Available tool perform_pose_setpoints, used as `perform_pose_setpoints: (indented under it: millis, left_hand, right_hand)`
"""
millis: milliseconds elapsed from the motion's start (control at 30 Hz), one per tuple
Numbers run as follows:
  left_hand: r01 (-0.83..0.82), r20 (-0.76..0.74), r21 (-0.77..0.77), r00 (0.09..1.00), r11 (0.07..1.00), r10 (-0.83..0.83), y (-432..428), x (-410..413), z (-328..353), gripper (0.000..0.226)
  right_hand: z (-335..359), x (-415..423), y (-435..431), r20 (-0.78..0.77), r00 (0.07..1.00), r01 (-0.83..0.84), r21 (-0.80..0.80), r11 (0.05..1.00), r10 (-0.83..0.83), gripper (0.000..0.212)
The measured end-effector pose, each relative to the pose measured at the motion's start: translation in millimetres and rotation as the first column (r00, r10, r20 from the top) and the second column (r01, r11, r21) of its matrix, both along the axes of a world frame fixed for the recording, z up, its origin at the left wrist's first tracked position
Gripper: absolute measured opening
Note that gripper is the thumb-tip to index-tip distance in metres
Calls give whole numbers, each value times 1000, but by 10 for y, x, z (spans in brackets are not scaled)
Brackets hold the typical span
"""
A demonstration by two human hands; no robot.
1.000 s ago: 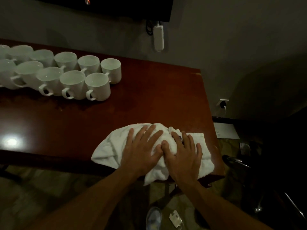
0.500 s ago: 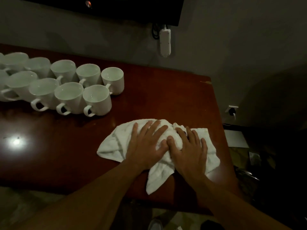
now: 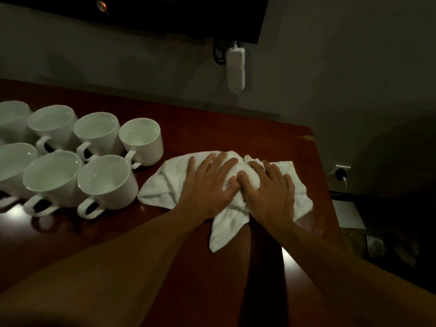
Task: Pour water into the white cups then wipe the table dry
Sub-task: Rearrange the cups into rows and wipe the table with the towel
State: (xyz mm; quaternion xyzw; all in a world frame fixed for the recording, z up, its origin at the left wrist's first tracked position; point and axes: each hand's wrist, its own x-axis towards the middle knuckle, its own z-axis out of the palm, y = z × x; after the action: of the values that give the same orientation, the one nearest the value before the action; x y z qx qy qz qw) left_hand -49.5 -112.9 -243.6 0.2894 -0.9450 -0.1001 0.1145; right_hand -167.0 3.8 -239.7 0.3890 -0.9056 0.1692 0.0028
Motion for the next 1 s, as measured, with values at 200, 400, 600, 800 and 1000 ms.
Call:
perform_pose_setpoints:
  millis: [200,400,600,800,1000]
  left_hand:
    - [-69,4,-11,998,998,69,-300,-445,-4,66]
    - [-118,-15,-3,993,993,118,-495,-870,-41,68]
    - [-86,23,-6,996,996,87,-780,-1331,-69,68]
    - [-46,21,-1,999,999,46,-905,-1506,-36,60]
    - [-86,15,6,996,996,86,-514,-1505,-88,56]
  right_hand:
    - [62,-495,-391,-2,996,-90,127,988,91,63]
    - [78,-961,-671,-44,987,-144,214,966,157,58]
    - [60,-1468,-876,-45,967,-229,265,937,249,64]
    - [61,-1667,-946,90,978,-190,2,982,189,81]
    - [-37,-1669,-691,68,980,-189,-16,982,189,82]
